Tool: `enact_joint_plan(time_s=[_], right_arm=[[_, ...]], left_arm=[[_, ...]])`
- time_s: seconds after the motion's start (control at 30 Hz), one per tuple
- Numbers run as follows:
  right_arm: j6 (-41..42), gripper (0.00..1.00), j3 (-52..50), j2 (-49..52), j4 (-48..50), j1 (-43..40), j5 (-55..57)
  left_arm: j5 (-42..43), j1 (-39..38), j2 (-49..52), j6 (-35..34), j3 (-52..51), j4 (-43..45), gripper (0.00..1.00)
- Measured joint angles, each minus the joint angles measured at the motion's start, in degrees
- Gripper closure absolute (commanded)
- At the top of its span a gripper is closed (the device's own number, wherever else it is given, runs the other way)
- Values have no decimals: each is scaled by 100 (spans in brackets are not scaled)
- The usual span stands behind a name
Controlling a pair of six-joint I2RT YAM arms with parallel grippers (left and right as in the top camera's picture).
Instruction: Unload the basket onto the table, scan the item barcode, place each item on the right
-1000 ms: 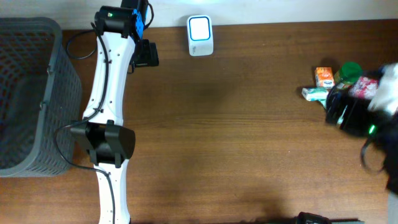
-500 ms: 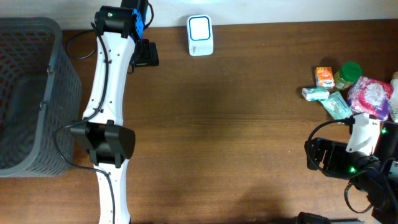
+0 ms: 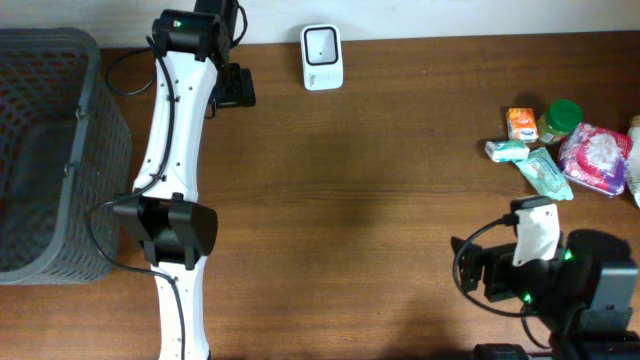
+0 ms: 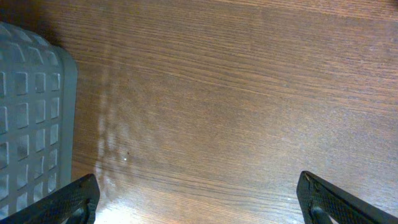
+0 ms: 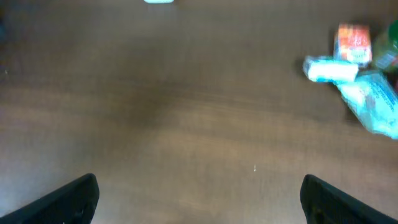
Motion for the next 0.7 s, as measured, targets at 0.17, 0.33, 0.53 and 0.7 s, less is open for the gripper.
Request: enact_joint_plan(time_s=[0.17, 0.33, 0.53, 0.7], right_arm=[[-22, 1, -1222, -811, 942, 61, 4], [-24, 1, -2334, -1888, 1606, 114, 2], [-55, 1, -3178, -2675, 2494, 164, 2], [-66, 1, -3821, -3110, 3272, 164, 4]], left_arm=[[0, 0, 0, 0, 0, -2, 1], [0, 0, 0, 0, 0, 0, 1], [0, 0, 0, 0, 2, -2, 1], [0, 0, 0, 0, 0, 0, 1]])
